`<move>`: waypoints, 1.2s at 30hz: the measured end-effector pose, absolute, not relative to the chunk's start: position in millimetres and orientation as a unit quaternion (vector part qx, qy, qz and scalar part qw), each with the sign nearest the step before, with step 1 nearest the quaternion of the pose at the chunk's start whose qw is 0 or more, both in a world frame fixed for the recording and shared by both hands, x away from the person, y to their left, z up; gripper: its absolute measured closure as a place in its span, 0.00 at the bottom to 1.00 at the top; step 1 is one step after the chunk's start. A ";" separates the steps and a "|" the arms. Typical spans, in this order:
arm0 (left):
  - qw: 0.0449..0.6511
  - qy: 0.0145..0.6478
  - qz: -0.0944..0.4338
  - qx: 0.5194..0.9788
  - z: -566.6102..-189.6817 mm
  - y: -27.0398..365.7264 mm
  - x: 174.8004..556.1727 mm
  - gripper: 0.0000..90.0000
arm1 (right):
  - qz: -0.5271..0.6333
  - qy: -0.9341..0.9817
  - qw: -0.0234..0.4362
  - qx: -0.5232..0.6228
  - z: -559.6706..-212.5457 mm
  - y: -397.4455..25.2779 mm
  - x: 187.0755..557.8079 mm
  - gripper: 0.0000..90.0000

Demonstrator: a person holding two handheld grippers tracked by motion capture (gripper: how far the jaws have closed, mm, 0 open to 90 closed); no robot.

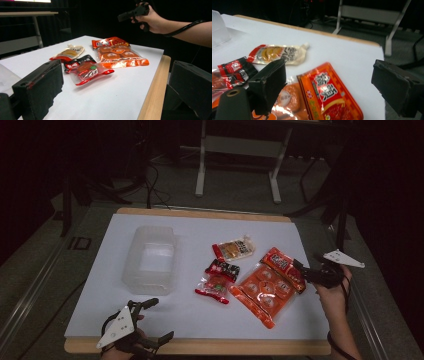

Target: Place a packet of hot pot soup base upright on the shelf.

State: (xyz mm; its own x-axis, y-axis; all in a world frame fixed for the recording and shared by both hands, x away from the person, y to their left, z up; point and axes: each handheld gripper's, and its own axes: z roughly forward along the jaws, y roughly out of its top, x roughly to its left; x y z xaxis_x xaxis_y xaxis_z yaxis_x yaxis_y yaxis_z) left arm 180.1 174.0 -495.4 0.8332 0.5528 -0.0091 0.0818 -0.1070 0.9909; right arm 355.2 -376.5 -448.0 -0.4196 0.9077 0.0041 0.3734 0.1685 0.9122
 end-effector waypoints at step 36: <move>0.625 0.220 0.175 0.728 -498.9 172.5 182.6 0.00 | 0.385 0.713 0.194 0.553 -530.7 -396.3 378.7 0.23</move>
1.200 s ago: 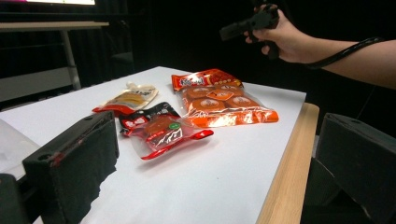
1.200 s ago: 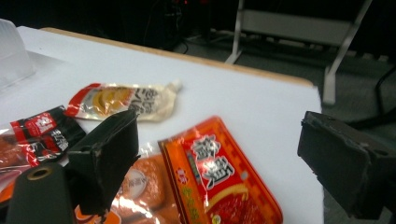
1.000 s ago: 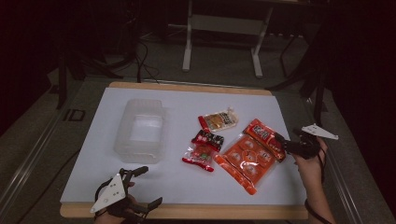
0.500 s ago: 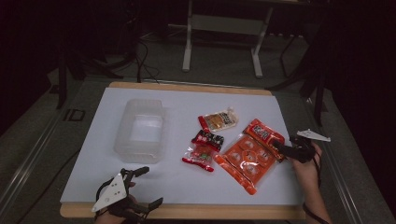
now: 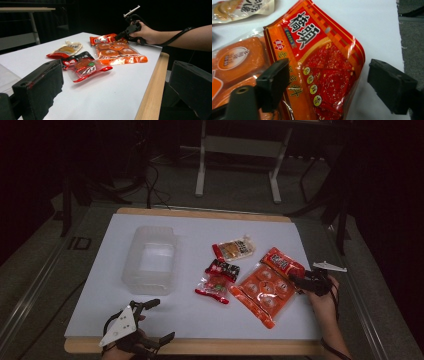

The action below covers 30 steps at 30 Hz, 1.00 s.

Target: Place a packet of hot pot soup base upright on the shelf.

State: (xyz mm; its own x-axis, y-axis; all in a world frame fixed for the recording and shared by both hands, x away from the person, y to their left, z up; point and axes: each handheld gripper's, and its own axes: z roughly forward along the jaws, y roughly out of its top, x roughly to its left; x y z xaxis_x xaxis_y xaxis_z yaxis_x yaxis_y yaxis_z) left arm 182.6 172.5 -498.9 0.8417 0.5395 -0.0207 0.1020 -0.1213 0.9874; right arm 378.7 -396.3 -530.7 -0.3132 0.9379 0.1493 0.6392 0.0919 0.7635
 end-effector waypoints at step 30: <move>0.624 0.220 0.179 0.729 -498.5 172.7 183.5 0.00 | 0.379 0.727 0.155 0.551 -510.0 -373.6 381.6 1.00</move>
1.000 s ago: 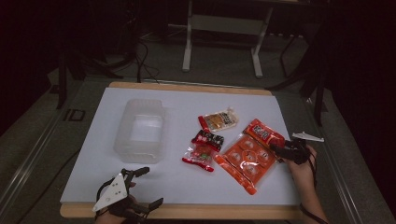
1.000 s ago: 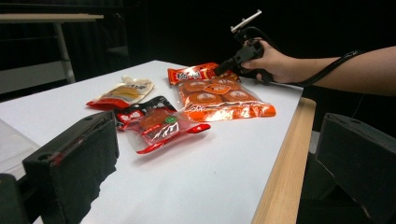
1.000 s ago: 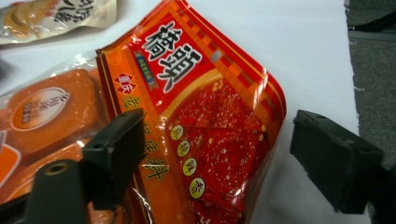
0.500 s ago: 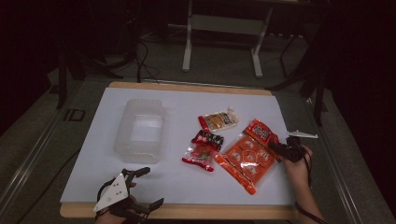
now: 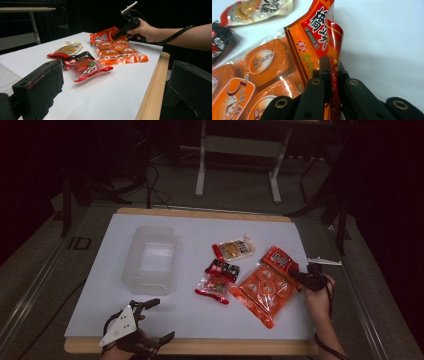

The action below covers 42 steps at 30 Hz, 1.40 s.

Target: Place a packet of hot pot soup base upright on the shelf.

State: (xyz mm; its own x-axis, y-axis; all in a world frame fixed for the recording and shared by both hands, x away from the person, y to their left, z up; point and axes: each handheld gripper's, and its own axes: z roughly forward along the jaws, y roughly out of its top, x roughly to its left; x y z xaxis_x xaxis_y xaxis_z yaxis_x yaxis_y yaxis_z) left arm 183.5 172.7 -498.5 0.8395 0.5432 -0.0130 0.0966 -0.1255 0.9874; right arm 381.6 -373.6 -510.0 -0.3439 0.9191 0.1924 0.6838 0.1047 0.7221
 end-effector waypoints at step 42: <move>0.630 0.204 0.180 0.727 -500.0 170.5 186.4 0.00 | 0.494 0.742 0.186 0.413 -394.9 -327.3 324.8 1.00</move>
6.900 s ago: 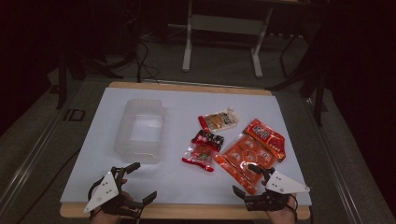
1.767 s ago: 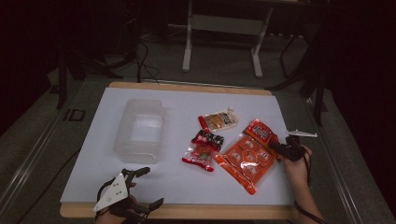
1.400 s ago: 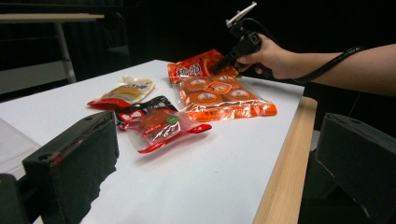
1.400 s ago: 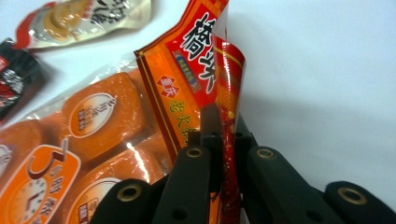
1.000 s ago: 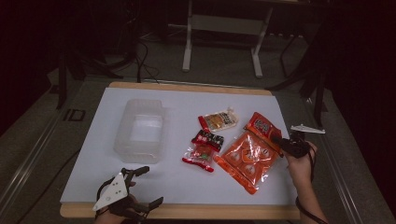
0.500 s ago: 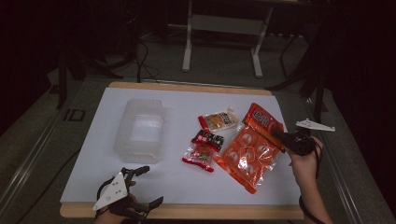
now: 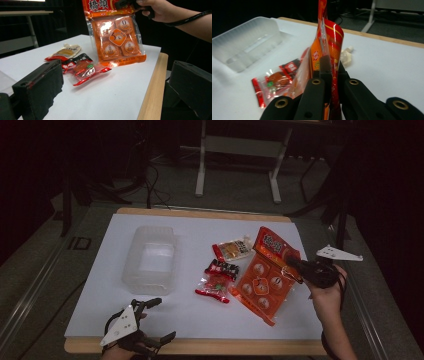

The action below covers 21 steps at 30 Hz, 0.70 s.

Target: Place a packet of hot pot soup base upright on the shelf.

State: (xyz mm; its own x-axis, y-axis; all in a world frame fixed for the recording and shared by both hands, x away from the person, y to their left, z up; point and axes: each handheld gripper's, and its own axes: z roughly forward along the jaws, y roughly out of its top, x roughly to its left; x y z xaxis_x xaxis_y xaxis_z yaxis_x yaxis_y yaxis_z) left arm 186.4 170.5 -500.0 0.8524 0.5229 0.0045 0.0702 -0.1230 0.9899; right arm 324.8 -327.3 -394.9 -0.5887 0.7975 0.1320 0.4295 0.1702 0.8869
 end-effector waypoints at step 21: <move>0.631 0.227 0.164 0.724 -494.5 174.0 187.7 0.00 | 0.538 0.763 0.204 0.295 -330.8 -300.1 282.0 1.00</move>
State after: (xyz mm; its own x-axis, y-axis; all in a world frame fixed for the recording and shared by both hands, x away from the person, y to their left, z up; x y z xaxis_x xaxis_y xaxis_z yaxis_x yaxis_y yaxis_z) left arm 187.7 174.0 -494.5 0.8430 0.5357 -0.0484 0.1210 -0.1012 0.9875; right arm 282.0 -300.1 -330.8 -0.7424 0.6699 0.0056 0.2302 0.2472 0.9412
